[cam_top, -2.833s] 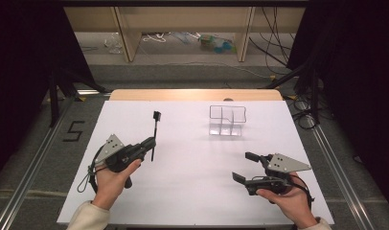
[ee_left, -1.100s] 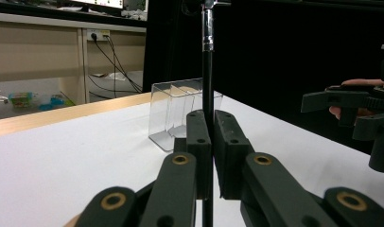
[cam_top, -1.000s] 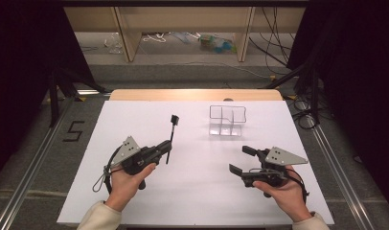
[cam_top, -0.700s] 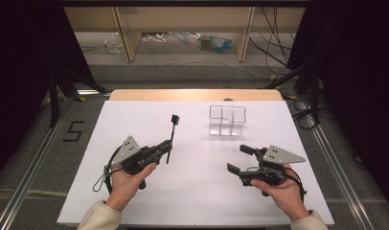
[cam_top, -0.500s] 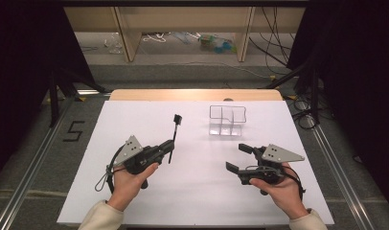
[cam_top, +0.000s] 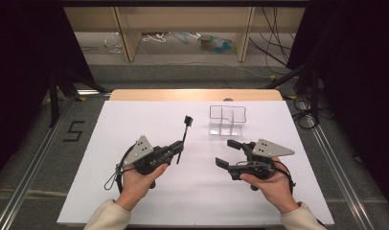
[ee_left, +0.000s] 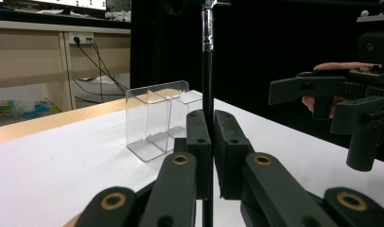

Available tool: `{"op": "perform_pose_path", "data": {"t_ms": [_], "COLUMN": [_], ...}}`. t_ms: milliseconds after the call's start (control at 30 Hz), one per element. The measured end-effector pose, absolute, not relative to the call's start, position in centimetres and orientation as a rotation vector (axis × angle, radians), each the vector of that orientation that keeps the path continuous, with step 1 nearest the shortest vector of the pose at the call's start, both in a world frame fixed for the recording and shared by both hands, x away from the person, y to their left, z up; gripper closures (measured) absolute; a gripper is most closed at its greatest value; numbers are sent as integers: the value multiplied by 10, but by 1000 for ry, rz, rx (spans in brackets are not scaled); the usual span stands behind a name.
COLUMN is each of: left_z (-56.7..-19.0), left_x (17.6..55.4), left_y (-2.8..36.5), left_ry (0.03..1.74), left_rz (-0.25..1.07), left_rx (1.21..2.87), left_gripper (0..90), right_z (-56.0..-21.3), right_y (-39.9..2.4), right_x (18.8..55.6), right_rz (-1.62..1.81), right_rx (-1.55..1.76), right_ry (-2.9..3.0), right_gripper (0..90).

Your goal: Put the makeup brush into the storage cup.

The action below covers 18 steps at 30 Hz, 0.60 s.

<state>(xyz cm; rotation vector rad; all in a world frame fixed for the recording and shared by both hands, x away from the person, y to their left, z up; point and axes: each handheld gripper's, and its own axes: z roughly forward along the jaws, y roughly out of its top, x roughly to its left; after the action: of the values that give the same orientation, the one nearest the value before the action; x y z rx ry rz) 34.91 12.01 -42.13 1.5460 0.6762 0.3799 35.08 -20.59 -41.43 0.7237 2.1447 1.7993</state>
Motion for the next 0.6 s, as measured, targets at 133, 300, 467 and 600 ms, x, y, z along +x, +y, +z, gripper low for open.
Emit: {"op": "perform_pose_path", "data": {"t_ms": [133,300,467,600], "left_z": [-423,-423,-423,-423], "left_x": [350,350,350,350], "left_y": [114,105,99,95], "left_ry": [669,654,642,641], "left_rz": [374,368,364,361], "left_rx": [1554,1563,1570,1571], "left_gripper": [854,854,854,854], "right_z": [-411,-407,-403,-401], "right_y": [-198,-190,-186,-183], "right_x": [353,357,360,361], "right_rz": [1832,1853,1865,1889], "right_rx": [730,724,708,728], "right_ry": [2145,2138,2124,2124], "right_gripper": [254,290,331,348]}}
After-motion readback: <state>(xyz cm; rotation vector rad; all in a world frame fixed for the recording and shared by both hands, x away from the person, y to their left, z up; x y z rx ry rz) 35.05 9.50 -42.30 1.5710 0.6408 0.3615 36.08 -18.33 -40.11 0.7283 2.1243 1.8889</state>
